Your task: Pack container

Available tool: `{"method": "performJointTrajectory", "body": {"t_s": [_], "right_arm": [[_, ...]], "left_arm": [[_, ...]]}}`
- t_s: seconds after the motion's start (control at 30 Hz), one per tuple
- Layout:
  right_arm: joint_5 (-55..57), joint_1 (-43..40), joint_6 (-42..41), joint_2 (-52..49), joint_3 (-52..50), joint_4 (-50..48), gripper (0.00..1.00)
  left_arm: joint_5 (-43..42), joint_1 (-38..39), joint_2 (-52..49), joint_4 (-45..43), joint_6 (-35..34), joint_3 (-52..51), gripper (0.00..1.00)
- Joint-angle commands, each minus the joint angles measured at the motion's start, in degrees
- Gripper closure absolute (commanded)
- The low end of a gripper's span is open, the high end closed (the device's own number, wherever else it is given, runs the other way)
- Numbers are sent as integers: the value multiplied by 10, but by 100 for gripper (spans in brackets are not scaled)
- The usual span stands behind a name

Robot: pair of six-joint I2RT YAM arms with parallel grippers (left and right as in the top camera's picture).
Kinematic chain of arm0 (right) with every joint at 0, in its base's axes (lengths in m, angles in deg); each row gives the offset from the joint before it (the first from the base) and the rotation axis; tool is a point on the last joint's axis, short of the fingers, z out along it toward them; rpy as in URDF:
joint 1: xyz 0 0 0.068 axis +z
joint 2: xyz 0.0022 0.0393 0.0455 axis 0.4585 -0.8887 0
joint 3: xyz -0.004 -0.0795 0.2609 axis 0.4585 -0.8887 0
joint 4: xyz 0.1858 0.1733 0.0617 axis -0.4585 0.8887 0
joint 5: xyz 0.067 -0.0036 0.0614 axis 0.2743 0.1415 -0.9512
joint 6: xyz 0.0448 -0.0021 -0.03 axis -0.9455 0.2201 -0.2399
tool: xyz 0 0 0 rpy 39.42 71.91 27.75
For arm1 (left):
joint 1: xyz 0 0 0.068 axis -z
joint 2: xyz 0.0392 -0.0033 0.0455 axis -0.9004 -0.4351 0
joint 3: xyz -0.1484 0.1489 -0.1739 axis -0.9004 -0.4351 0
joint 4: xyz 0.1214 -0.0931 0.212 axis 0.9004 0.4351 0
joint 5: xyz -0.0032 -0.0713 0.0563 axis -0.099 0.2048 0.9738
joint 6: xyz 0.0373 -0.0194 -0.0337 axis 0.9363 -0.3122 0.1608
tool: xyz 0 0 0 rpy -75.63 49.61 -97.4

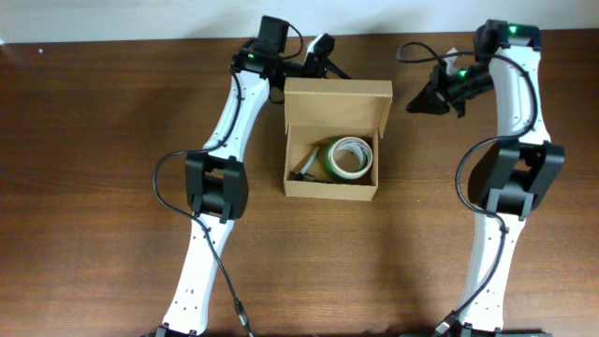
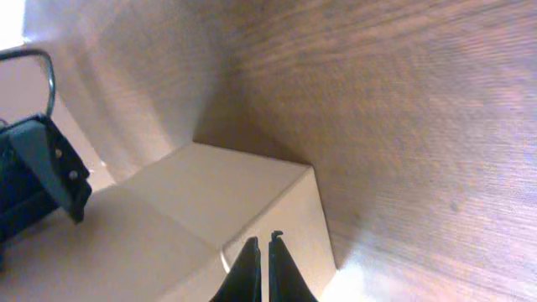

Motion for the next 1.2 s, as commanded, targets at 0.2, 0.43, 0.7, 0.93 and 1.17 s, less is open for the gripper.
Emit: {"method": "performJointTrajectory", "body": {"t_s": [0.2,0.43,0.7,0.93,1.17], "right_arm": [[28,-24,19,63,84,21,93],[28,-21,18,76,84,21,89],[28,-8,18,77,84,21,89],[28,5,21,83,84,21,88],[72,52,23,113,84,21,85]], "left_arm": [[-9,-5,0,136,120,26,59],[3,-5,0,310,274,56,59],[94,-5,6,440,379,80,58],[201,-11,23,440,380,80,57],[442,-28,95,440,407,81,62]]}}
